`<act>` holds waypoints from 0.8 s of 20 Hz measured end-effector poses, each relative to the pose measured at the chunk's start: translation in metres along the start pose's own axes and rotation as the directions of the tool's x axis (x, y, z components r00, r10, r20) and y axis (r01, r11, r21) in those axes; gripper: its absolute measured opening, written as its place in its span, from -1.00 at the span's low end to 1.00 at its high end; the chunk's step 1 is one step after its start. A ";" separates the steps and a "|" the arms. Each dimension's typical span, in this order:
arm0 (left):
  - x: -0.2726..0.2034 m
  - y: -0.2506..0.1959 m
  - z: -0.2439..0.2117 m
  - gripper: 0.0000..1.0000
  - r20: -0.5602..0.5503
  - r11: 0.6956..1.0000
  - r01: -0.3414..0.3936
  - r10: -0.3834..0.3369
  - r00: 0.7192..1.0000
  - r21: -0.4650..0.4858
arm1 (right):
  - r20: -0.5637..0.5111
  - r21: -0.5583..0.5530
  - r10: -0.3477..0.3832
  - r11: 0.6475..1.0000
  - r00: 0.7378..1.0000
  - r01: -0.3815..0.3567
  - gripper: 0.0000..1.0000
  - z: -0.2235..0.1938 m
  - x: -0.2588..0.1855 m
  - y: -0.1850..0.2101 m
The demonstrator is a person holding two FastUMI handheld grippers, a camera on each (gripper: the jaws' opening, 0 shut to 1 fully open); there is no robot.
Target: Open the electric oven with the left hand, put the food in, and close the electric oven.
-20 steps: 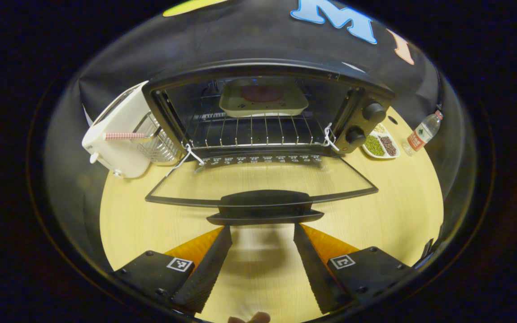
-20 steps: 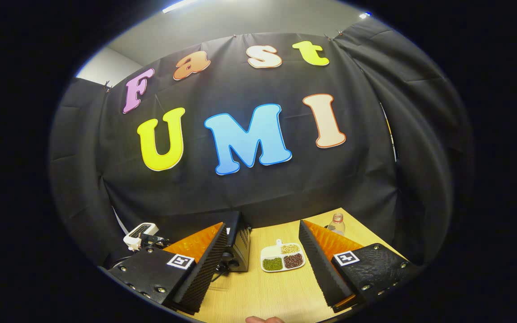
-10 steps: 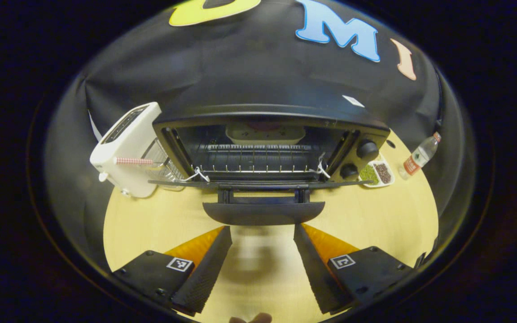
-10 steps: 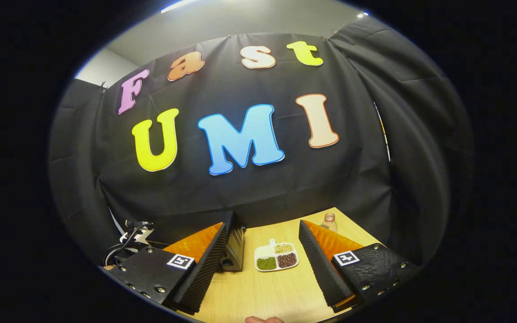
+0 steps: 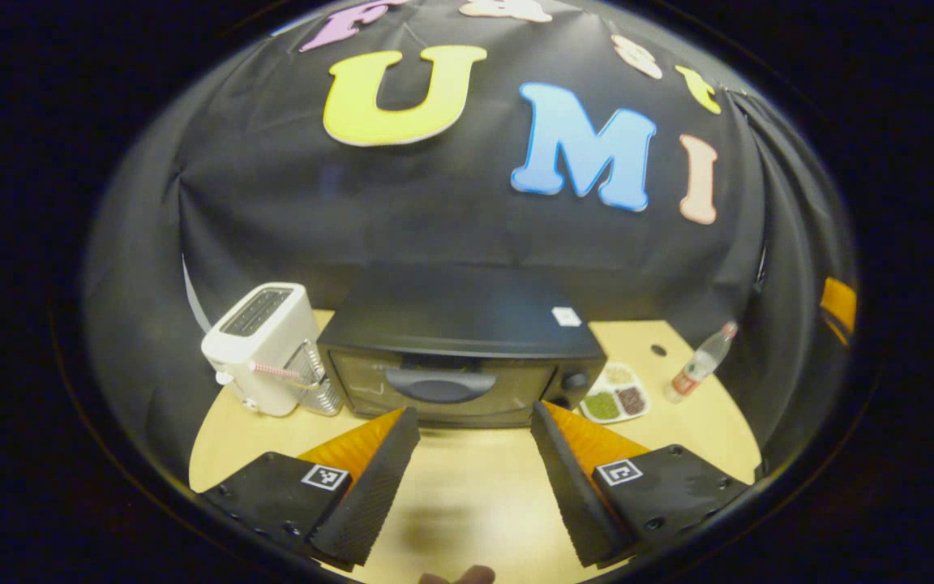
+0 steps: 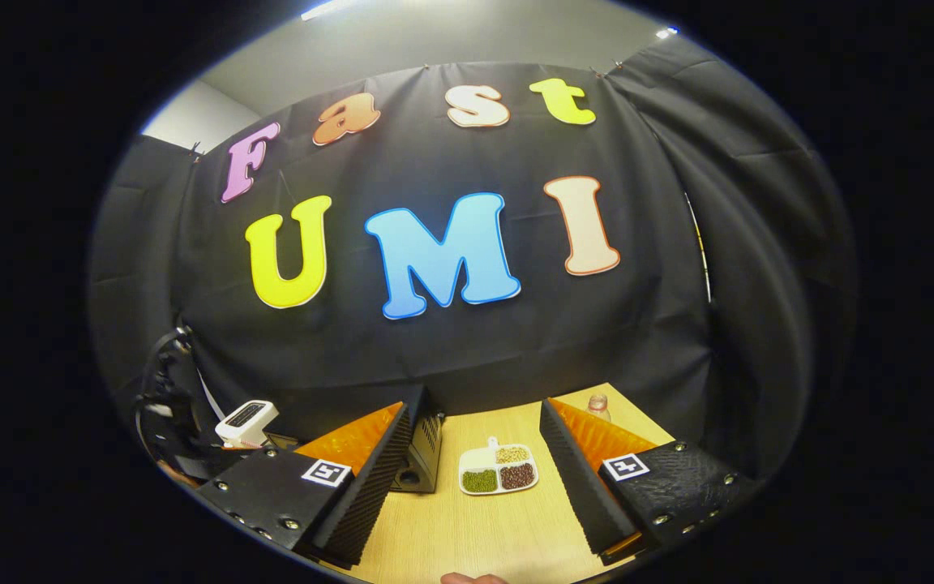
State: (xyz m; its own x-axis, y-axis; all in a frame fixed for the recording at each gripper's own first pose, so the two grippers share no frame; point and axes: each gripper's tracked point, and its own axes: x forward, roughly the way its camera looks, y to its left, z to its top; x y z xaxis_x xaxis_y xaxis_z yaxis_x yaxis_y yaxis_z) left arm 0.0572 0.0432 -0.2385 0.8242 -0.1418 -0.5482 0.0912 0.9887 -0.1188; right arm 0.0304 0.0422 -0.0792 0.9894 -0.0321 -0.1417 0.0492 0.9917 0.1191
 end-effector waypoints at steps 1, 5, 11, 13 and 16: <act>-0.015 -0.008 0.020 0.99 0.056 1.000 0.009 -0.009 0.998 -0.013 | 0.004 -0.004 0.003 1.000 1.000 -0.003 0.95 0.005 -0.002 0.002; -0.081 -0.019 0.089 0.82 0.281 0.998 -0.057 0.046 0.959 0.031 | 0.038 0.001 0.026 1.000 0.999 -0.026 0.94 0.033 -0.010 0.011; -0.159 -0.044 0.143 0.90 0.454 0.995 -0.066 0.028 0.890 0.068 | 0.085 -0.029 0.062 0.998 0.994 -0.059 0.94 0.060 -0.024 0.024; -0.168 -0.045 0.152 0.80 0.481 0.994 -0.071 0.021 0.877 0.086 | 0.100 -0.035 0.066 0.997 0.993 -0.063 0.94 0.066 -0.029 0.028; -0.167 -0.045 0.152 0.89 0.481 0.994 -0.070 0.019 0.877 0.088 | 0.117 -0.049 0.071 0.997 0.991 -0.066 0.94 0.069 -0.035 0.033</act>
State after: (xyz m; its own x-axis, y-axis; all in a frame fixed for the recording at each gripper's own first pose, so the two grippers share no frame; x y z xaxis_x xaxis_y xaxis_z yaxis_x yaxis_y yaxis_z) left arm -0.0001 0.0299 -0.0159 0.9930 -0.0826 -0.0849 0.0823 0.9966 -0.0067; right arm 0.0066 0.0672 -0.0020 0.9996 0.0240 -0.0166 -0.0226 0.9966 0.0798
